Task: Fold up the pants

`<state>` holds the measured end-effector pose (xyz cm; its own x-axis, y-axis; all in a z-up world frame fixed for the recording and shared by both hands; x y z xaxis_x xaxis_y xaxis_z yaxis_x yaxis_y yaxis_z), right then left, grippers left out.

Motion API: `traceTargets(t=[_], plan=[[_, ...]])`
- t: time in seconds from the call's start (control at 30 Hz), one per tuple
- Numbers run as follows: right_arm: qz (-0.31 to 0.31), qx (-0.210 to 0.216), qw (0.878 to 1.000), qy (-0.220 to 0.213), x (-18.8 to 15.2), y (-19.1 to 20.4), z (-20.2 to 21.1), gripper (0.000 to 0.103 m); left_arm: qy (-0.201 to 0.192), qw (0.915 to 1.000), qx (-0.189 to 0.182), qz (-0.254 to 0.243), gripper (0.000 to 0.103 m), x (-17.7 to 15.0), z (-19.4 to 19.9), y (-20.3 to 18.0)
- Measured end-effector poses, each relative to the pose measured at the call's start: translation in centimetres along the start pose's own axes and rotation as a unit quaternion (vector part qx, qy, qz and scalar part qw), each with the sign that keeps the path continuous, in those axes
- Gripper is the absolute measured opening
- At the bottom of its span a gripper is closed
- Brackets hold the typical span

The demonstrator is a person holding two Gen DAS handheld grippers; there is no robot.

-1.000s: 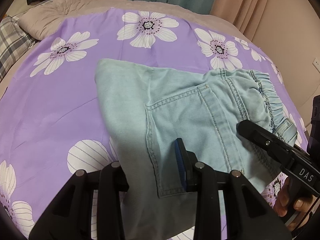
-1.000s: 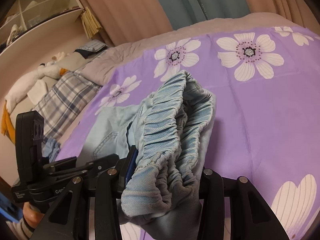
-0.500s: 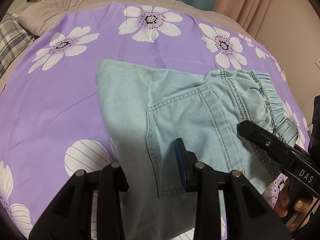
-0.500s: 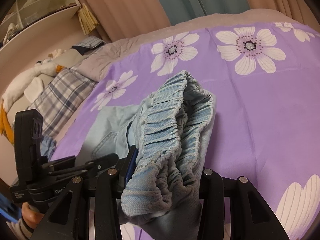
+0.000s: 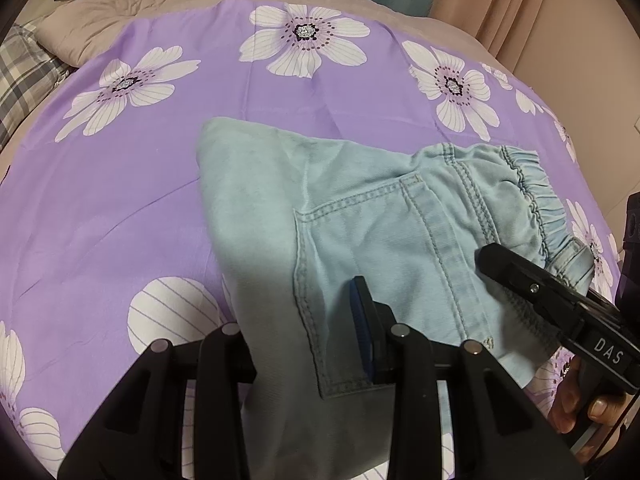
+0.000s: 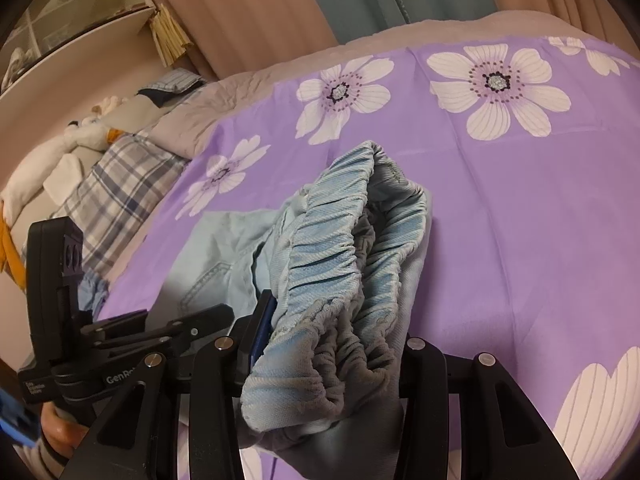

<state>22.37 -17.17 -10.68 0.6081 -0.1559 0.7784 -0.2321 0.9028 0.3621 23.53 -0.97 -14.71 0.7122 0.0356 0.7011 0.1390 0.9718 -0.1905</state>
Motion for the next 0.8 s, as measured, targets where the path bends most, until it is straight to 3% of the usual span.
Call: traceTargets(t=[0.27, 0.8], plan=[[-0.015, -0.022, 0.999, 0.025, -0.5, -0.8, -0.8, 0.045, 0.007, 0.9997, 0.022, 0.000, 0.033, -0.2, -0.6, 0.9], [-0.044, -0.039, 0.997, 0.048, -1.6, -2.1, -1.4, 0.052, 0.017, 0.9992, 0.036, 0.000, 0.047, -0.7, -1.1, 1.4]])
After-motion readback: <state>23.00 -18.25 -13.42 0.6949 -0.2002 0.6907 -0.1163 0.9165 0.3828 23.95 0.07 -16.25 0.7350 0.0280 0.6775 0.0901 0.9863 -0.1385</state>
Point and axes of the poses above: each gripper's, at about its wrist camera, not at the fingertips, and z roughly against the way its jaws point, y to its left, x to its top, the point moved 4 cm from there along -z, roughly the way its jaws point, and after that the axes turned 10 degrees about -y, right-handed, at the moved point
